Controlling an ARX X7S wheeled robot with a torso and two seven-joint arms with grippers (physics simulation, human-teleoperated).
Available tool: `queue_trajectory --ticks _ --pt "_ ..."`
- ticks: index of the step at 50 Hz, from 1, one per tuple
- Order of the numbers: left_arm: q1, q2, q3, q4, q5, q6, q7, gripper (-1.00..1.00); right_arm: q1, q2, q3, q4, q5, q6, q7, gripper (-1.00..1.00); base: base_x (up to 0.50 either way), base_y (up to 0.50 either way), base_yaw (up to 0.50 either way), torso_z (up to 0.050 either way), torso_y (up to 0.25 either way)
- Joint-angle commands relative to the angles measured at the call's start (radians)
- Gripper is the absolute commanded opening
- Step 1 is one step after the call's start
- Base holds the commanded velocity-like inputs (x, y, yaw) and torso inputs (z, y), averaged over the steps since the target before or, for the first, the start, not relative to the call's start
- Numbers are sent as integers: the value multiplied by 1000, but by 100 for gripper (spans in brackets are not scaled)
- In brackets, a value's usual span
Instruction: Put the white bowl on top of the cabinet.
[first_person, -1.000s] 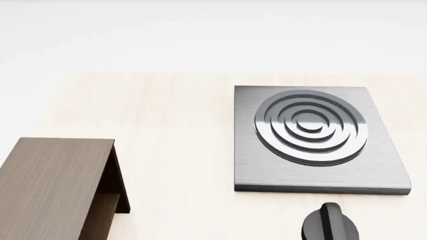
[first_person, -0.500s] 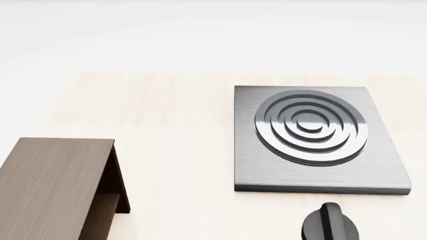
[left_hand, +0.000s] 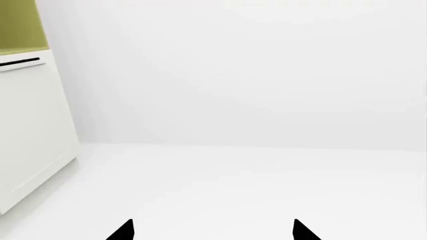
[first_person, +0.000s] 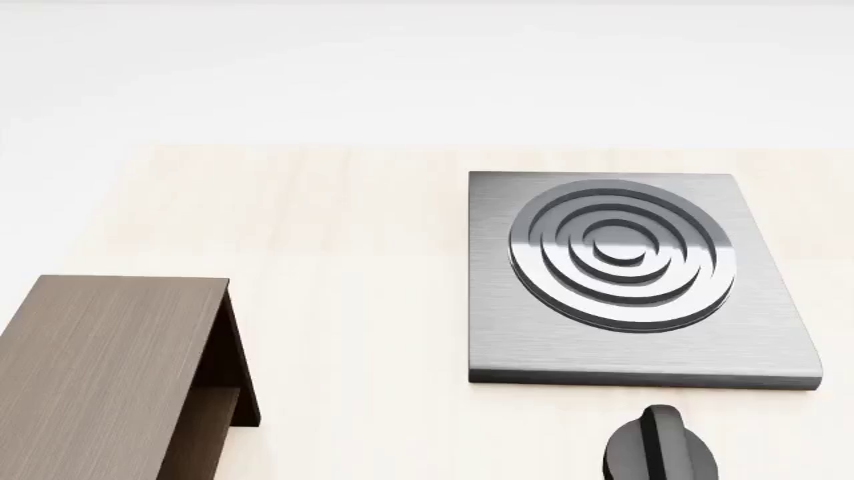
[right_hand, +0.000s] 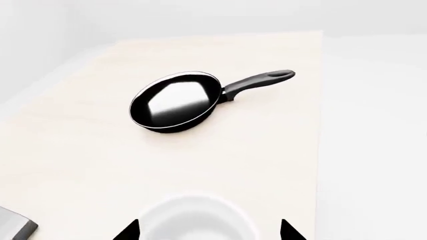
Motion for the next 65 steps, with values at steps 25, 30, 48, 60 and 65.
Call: queue_trajectory --ticks 25,30,48,60,65 --pt "-2 0 -1 2 1 -6 0 100 -108 -3 -106 92 -213 -143 -80 100 0 0 0 0 0" --pt "-2 0 0 3 2 -6 0 100 -114 -8 -148 121 -247 -163 -96 100 0 0 0 0 0" --pt "-2 1 0 4 6 -8 -1 100 -145 -14 -202 233 -314 -216 -138 100 0 0 0 0 0" --pt "-2 2 1 4 7 -7 -2 100 -153 -14 -196 285 -327 -239 -150 100 0 0 0 0 0" --pt "-3 1 3 2 9 -9 -2 100 -165 -16 -201 306 -345 -259 -160 100 0 0 0 0 0"
